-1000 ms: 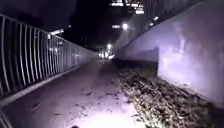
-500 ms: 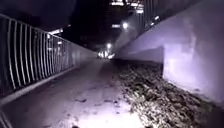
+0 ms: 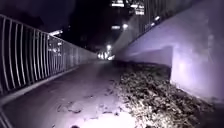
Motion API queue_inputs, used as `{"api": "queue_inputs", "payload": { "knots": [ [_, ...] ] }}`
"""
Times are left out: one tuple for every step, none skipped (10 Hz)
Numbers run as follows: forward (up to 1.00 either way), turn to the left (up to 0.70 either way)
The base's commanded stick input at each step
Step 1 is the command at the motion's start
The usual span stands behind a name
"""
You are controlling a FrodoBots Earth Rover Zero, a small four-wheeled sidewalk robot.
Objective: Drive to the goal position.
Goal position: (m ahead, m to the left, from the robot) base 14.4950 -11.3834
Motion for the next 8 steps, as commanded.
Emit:
{"api": "queue_inputs", "payload": {
  "knots": [
    [0.50,0.50],
    [0.50,0.50],
    [0.50,0.50],
    [0.50,0.50],
    [0.50,0.50],
    [0.50,0.50],
    [0.50,0.50],
    [0.50,0.50]
  ]
}}
